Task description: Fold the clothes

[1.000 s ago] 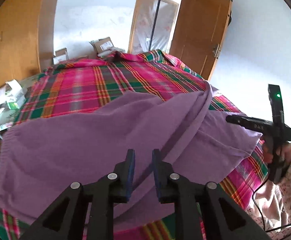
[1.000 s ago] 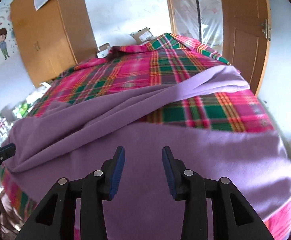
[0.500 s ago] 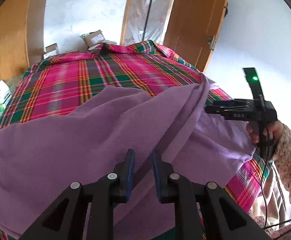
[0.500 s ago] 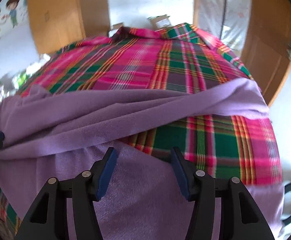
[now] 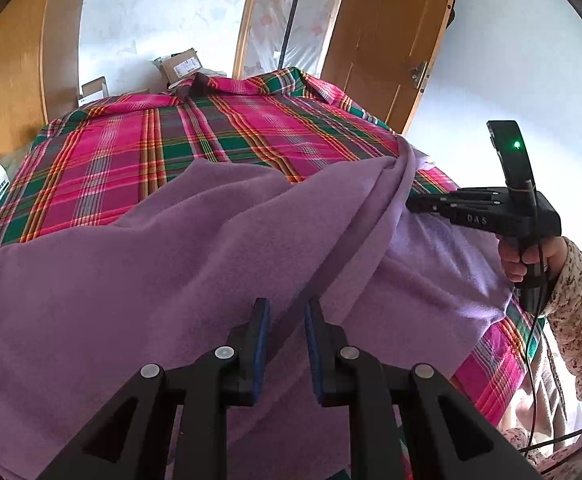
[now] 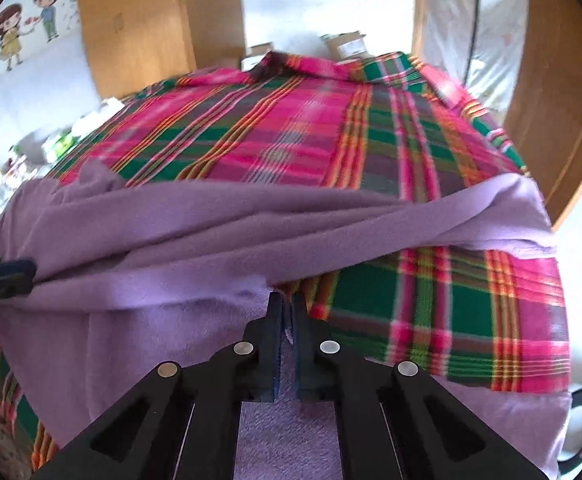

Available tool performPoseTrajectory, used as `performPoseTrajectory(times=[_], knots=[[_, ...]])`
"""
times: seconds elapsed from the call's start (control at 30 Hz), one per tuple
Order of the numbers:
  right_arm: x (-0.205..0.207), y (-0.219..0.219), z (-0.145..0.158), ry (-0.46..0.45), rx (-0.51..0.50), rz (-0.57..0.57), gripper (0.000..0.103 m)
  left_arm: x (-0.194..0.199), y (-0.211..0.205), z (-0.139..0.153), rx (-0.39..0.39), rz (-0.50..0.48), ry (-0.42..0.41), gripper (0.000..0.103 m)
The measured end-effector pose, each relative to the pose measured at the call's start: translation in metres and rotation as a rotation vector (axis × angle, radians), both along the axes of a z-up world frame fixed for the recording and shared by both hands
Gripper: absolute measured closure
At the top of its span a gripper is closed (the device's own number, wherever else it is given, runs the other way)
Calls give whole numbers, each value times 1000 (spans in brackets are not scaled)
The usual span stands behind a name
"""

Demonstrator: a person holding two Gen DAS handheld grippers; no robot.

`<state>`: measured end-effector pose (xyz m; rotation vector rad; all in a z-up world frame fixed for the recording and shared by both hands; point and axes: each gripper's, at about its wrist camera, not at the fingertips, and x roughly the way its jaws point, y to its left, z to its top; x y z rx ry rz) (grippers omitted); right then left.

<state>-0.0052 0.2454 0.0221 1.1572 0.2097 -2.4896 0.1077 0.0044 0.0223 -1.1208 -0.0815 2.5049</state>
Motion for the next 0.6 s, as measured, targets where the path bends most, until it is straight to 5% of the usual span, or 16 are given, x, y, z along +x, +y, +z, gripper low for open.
performPoseTrajectory(times=[0.27,0.6], knots=[[-9,4,-6,-40,-38,-59,92,4,-2,-3,4,-3,-6,85],[-8,41,13,-87,-265,-217,77,6,0,7,9,-22,38,75]])
